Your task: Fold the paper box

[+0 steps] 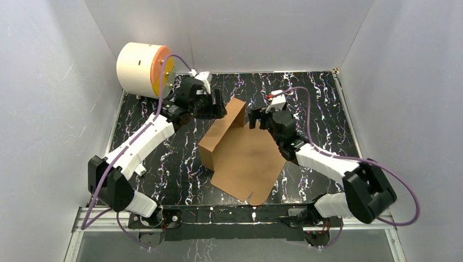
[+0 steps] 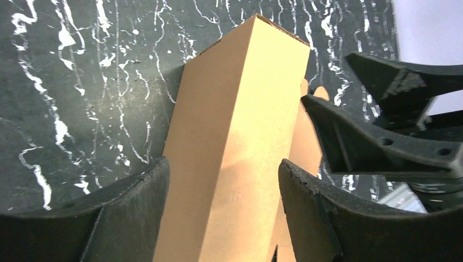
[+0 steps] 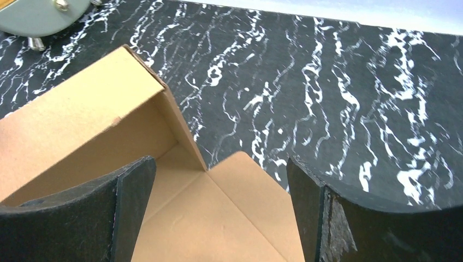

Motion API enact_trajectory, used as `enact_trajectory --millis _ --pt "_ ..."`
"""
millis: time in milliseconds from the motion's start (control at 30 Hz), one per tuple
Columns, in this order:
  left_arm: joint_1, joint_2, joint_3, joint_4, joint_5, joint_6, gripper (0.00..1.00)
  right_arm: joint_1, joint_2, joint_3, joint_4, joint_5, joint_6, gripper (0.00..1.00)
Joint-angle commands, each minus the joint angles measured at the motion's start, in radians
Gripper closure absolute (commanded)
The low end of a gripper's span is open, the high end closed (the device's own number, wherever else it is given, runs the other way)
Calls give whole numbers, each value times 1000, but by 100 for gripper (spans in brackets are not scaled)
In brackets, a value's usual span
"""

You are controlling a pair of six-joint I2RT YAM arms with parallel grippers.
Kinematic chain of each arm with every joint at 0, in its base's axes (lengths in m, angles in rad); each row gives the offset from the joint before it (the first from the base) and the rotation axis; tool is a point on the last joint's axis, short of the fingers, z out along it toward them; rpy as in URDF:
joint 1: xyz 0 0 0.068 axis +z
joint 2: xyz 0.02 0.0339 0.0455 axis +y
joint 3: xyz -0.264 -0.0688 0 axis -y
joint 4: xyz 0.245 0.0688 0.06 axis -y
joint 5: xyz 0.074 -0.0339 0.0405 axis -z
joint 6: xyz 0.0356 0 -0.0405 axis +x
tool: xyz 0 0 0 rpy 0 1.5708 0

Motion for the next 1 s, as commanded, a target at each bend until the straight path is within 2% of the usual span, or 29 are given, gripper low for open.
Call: enact_trajectory --millis 0,333,533,800,967 --pt "-158 -40 88 -108 -291 100 30 -14 -136 -8 -276 53 67 1" --pt "-391 85 216 -239 -758 238 30 -15 -386 -35 -526 85 139 1" --pt "-495 200 289 -277 -955 305 30 -15 -483 -60 -640 124 155 1" --pt "-508 344 327 -245 -1188 401 30 -18 -584 -113 -667 139 184 1" --pt "-507 390 324 -213 -1217 454 31 -18 -589 -123 -659 132 187 1"
